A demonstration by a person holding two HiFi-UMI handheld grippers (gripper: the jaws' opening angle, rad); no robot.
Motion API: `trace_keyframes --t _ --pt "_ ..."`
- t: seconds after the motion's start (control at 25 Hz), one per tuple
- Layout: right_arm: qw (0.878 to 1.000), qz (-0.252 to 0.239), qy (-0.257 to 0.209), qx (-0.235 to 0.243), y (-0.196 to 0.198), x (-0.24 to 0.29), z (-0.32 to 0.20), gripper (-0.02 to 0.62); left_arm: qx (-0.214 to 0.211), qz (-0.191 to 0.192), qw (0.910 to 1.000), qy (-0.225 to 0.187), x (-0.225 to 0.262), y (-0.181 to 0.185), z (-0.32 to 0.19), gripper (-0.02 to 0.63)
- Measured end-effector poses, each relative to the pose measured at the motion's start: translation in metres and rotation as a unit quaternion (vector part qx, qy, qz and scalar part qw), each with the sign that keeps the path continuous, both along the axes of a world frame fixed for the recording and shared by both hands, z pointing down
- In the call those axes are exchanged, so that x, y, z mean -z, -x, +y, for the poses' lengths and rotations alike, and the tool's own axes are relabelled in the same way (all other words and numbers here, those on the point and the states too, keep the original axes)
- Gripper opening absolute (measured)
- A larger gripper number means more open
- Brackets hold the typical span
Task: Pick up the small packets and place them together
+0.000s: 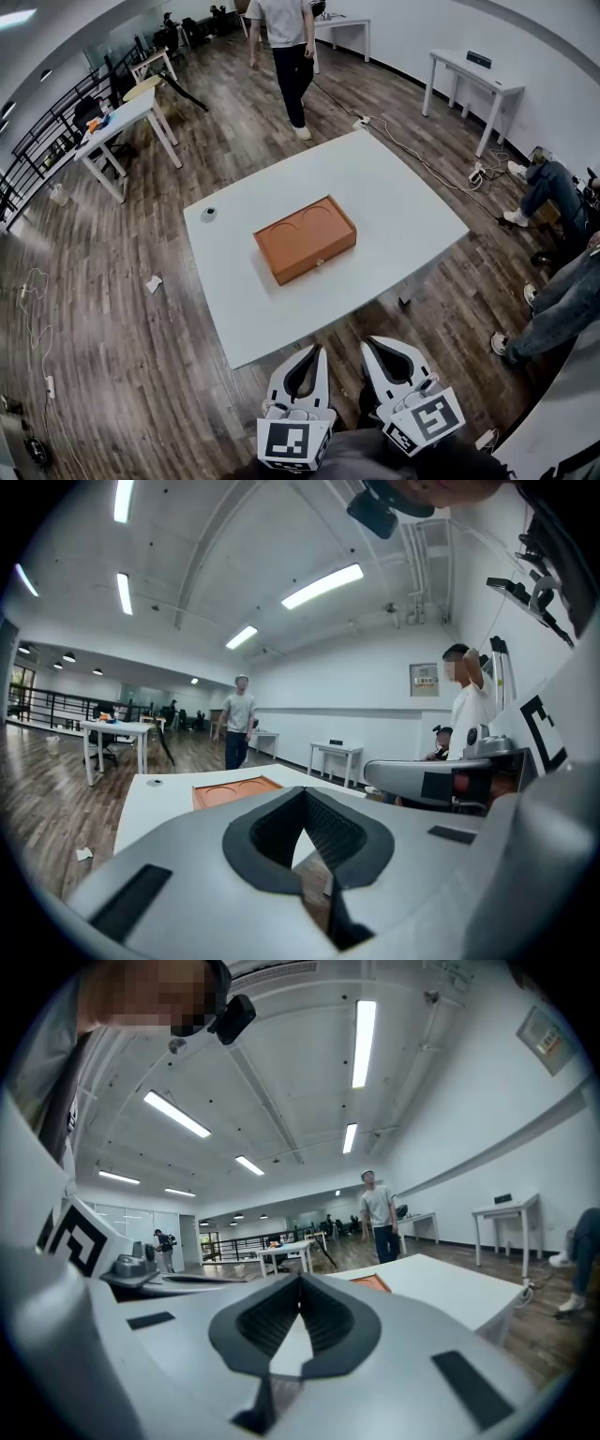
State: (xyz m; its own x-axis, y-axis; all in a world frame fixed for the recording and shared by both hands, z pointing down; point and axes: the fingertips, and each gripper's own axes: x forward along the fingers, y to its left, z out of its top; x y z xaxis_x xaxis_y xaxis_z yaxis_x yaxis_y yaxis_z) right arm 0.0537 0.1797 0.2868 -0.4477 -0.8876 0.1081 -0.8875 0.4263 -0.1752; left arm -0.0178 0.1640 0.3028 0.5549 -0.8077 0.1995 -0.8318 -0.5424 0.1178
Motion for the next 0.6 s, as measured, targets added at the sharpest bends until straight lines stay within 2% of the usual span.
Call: trace_keyframes --t 0.32,0.6 --pt "0.999 -0.009 -0.005 0.033 -0.045 -0.01 -0.078 0.005 0.034 -0.022 0.999 0.019 -0.016 -0.04 -0.067 0.003" --pt "0.996 -0.026 0.002 0.086 -0.07 -0.012 -0.14 0.005 0.084 -0.037 0.9954 0.026 -0.013 -0.068 -0.116 0.003"
